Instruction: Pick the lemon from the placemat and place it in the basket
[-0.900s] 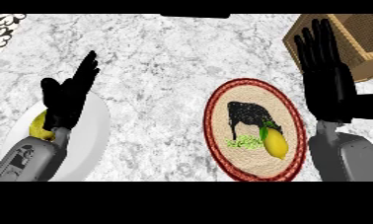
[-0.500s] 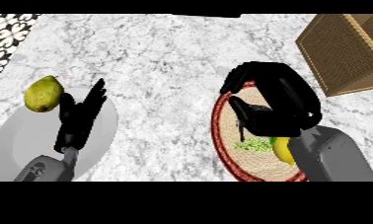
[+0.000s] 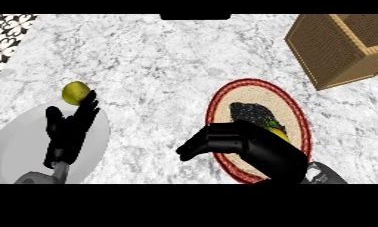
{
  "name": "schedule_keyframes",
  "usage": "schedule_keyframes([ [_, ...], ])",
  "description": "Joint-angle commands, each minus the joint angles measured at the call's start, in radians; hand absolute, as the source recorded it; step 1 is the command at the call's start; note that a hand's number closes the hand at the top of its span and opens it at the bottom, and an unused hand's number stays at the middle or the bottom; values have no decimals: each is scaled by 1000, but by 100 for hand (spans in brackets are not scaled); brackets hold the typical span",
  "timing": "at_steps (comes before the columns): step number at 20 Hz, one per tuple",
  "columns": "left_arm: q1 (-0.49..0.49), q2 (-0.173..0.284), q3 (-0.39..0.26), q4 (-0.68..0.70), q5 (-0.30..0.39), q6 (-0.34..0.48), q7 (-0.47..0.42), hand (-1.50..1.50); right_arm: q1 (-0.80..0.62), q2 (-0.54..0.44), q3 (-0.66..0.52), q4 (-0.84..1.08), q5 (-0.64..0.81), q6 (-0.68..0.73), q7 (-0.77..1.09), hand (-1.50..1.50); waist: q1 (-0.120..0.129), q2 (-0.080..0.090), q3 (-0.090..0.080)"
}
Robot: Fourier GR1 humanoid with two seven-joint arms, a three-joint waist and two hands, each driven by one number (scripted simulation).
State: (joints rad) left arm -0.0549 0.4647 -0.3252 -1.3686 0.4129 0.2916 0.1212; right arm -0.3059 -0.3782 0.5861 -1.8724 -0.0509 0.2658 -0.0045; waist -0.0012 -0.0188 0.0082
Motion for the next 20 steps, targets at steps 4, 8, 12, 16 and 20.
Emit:
schedule_keyframes([
  [4, 131, -5, -19, 34, 17, -7, 24, 0, -152, -246, -122, -144, 274, 4, 156, -150, -18, 0, -12],
  [8, 113, 19, -7, 55, 14, -32, 35, 0, -281, -372, -201, -212, 219, 164, 250, -150, -16, 8, -13],
  [12, 119, 8, -6, 34, 13, -37, 23, 0, -358, -509, -321, -174, 71, 341, 260, -150, -6, 14, -12],
  [16, 162, 15, -20, 9, -3, -35, 18, 0, -389, -631, -317, -147, -27, 524, 288, -150, 4, 13, -12],
  [20, 144, 15, 8, 5, 5, -25, 37, 0, -415, -713, -340, -141, -92, 646, 306, -150, -1, 14, -11],
])
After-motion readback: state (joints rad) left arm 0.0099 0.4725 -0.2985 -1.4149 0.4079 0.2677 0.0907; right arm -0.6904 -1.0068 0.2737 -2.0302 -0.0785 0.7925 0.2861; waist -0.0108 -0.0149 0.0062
